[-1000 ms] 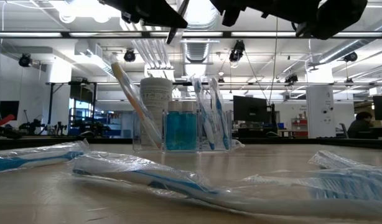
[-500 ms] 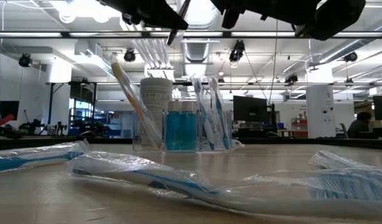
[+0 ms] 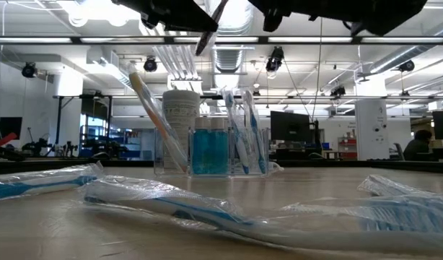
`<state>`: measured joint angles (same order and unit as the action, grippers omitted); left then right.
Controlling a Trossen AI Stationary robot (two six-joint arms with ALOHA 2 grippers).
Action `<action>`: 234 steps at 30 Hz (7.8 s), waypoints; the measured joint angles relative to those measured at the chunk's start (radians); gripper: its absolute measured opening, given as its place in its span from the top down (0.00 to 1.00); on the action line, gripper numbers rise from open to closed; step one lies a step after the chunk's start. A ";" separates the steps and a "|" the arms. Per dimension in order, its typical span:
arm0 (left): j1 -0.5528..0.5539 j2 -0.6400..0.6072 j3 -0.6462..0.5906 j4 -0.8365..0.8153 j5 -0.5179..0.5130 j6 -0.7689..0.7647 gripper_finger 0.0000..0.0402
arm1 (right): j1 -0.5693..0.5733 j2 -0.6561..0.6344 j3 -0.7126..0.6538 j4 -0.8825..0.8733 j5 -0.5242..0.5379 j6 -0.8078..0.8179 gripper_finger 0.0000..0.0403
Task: Pick & Place toothbrushing station
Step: Put the purple toothbrush into the transparent organizer, then put the blue toothbrush into the transparent organizer
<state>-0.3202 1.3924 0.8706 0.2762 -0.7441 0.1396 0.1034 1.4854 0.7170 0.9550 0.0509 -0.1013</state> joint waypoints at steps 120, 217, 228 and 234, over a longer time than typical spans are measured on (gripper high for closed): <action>-0.436 -0.409 -0.091 -0.430 -0.269 -0.271 0.97 | -0.105 -0.059 -0.169 -0.865 0.253 0.036 0.44; -0.434 -0.408 -0.122 -0.422 -0.267 -0.272 0.97 | -0.086 -0.264 -0.077 -1.332 0.263 0.304 0.49; -0.434 -0.408 -0.123 -0.419 -0.267 -0.272 0.97 | -0.230 0.052 -0.038 -1.179 0.207 0.132 0.50; -0.434 -0.408 -0.123 -0.419 -0.267 -0.272 0.97 | -0.255 0.144 -0.013 -1.184 0.105 0.123 0.53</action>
<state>-0.7544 0.9844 0.7475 -0.1427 -1.0111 -0.1322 -0.1518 1.6297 0.7040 -0.2289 0.1558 0.0215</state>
